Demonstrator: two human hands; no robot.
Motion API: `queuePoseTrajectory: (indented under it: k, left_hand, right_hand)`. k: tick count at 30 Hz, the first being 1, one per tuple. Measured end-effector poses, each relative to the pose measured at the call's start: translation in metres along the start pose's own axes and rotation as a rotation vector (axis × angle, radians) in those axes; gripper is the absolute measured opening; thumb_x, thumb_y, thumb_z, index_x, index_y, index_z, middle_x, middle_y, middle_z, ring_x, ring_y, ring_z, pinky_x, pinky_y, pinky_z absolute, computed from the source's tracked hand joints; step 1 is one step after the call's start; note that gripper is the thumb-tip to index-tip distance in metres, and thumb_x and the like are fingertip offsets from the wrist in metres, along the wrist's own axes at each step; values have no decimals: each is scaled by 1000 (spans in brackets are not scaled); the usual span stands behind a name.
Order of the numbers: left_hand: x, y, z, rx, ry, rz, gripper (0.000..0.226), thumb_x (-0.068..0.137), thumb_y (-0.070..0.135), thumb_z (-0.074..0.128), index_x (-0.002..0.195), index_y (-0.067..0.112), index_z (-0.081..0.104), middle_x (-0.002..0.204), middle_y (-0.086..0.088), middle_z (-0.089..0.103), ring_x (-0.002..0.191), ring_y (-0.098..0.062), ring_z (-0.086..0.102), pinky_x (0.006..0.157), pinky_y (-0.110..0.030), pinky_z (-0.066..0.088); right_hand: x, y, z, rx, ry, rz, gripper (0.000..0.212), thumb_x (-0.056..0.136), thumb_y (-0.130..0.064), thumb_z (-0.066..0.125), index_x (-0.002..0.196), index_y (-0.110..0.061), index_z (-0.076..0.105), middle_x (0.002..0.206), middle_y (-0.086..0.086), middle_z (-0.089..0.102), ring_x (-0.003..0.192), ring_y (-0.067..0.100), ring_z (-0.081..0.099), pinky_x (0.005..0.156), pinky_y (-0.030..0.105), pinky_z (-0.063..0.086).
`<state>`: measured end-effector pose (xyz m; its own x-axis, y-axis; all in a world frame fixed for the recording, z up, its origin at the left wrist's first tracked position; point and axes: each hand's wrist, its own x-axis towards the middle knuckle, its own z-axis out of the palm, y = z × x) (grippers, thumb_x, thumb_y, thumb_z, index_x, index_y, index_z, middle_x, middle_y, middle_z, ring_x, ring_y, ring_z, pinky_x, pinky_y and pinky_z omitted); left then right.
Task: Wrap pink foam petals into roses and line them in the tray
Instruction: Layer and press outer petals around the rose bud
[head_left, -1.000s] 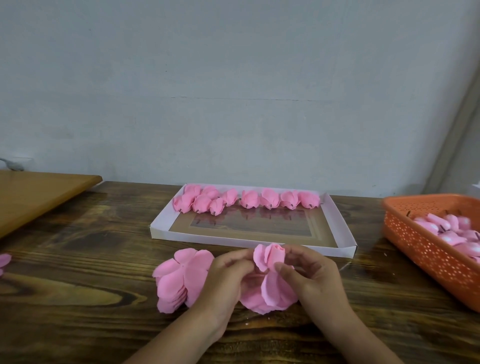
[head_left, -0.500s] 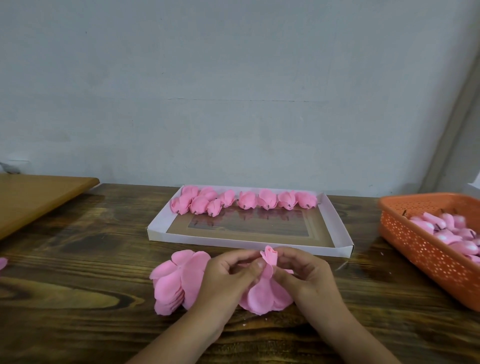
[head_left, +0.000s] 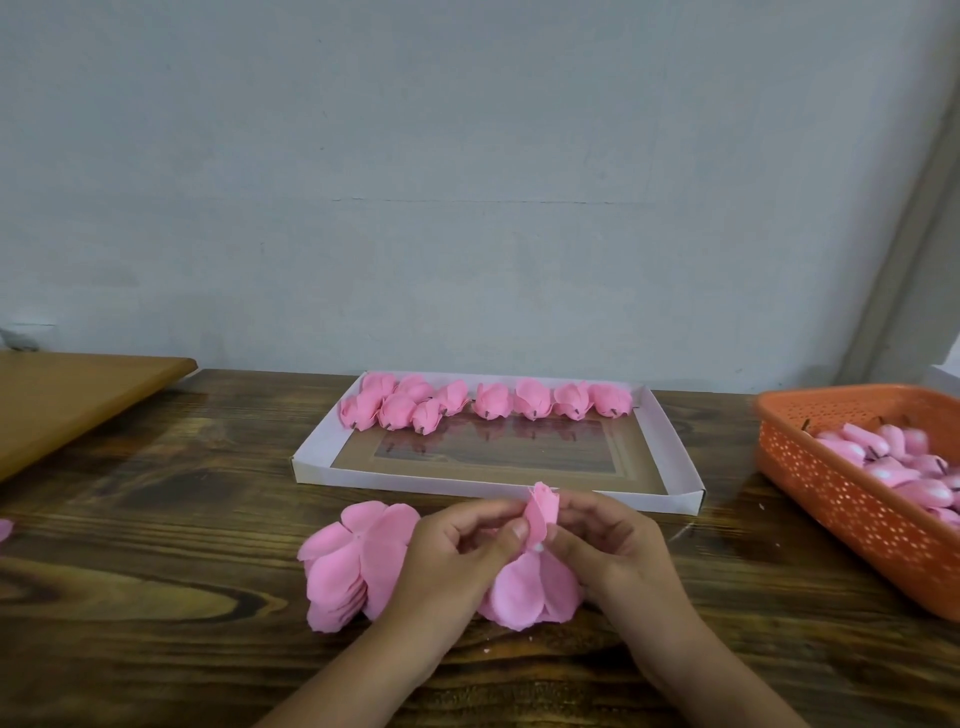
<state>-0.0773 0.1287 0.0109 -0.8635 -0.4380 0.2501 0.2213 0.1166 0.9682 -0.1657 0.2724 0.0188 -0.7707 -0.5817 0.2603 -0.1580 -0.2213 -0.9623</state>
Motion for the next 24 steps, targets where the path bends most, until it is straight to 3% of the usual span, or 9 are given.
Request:
queuePoseTrajectory:
  k: [5,9,12,15,17,20,24]
  left_hand:
    - [1,-1,-1,14,-16,31,27,81,35,75,107,32,79,106,6,79,102,-12,73,84,-24,58]
    - [0,-3,-2,34,-27,18,29,86,31,74,113,23,78,108,5,78,105,-14,72,92,-33,59]
    - [1,-3,-2,55,-10,4,21,91,23,72,111,29,78,107,9,78,105,-9,72,88,-27,58]
    - [0,-3,-3,54,-30,13,21,89,31,72,110,30,78,107,8,78,104,-8,72,85,-19,56]
    - [0,-3,-3,38,-55,17,24,88,32,72,111,27,78,108,4,78,104,-13,73,85,-23,57]
    - [-1,-2,-3,28,-78,11,27,90,28,71,114,18,77,109,-1,78,106,-18,73,90,-31,58]
    - [-1,-2,-3,30,-22,-35,16,90,18,73,106,19,79,101,0,79,99,-16,74,86,-27,59]
  right_hand:
    - [-1,2,0,-49,-39,-90,25,77,-13,75,101,-15,78,97,5,78,93,24,73,82,34,59]
    - [1,3,-1,-76,-49,-115,27,77,-17,74,104,-16,79,99,3,78,95,21,73,82,30,59]
    - [-1,1,0,-71,-75,-127,26,80,-20,70,104,-15,79,101,2,78,98,18,73,80,25,57]
    - [-2,-1,1,-93,-55,-116,20,81,-16,70,97,-23,80,97,-2,78,94,13,73,74,19,57]
    - [-2,-2,1,-126,-58,-106,25,86,-4,68,98,-23,80,97,-2,78,93,14,73,74,21,57]
    - [-2,-4,1,-148,-73,-95,24,85,-4,69,103,-18,79,99,-1,78,94,18,73,80,29,59]
    - [-2,-4,1,-158,-104,-87,25,88,0,67,103,-16,78,99,1,78,95,19,73,82,33,58]
